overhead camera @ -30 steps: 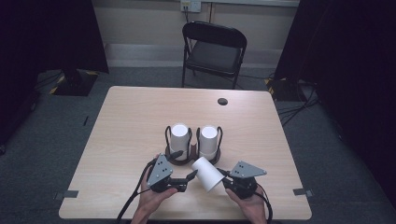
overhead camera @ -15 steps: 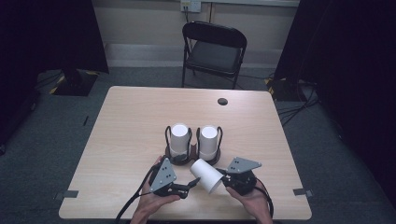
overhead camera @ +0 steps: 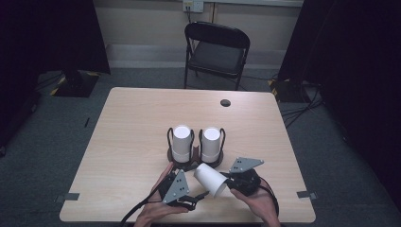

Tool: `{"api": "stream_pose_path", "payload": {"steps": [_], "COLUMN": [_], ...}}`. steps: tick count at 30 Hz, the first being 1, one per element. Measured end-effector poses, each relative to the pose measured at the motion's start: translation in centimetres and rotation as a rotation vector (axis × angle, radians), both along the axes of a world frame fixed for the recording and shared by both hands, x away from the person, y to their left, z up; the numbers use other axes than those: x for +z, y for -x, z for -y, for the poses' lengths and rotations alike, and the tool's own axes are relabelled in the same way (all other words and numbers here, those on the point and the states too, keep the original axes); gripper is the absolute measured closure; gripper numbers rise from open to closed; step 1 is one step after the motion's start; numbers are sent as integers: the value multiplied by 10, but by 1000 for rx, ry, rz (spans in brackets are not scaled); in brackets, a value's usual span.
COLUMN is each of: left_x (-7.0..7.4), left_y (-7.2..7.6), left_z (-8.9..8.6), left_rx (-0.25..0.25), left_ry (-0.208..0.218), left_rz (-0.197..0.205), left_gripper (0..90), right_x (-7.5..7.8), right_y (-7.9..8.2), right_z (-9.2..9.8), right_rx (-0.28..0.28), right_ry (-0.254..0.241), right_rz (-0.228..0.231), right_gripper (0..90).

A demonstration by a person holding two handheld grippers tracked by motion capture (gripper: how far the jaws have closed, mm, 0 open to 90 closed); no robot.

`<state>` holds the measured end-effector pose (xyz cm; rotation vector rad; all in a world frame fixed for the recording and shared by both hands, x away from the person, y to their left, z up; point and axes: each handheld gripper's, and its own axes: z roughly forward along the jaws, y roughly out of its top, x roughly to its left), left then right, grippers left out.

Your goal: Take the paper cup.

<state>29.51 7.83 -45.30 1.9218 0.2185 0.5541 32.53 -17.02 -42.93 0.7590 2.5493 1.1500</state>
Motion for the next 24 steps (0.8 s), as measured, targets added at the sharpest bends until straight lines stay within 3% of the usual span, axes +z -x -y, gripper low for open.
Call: {"api": "stream_pose_path", "payload": {"steps": [3,6,11,17,19,20,24], "left_x": [-2,-3,-3,-7,-9,-10,-10], "left_y": [1,1,4,3,3,2,3], "left_z": [3,6,10,13,15,18,24], "left_rx": [-14,-19,-15,-40,-55,-64,-75], "left_ry": [-52,-57,-144,-174,-183,-207,-212], "left_rz": [28,47,92,106,110,113,120], "left_gripper": [153,135,149,150,155,155,154], "right_x": [1,2,2,2,2,2,4], "right_y": [0,-1,-2,-3,-4,-4,-8], "right_z": [1,1,1,0,1,2,0], "right_rx": [15,27,34,49,53,53,52], "right_ry": [18,38,45,75,73,72,62], "right_rz": [-21,-38,-52,-74,-85,-89,-103], "right_gripper": [849,849,849,850,851,853,858]}}
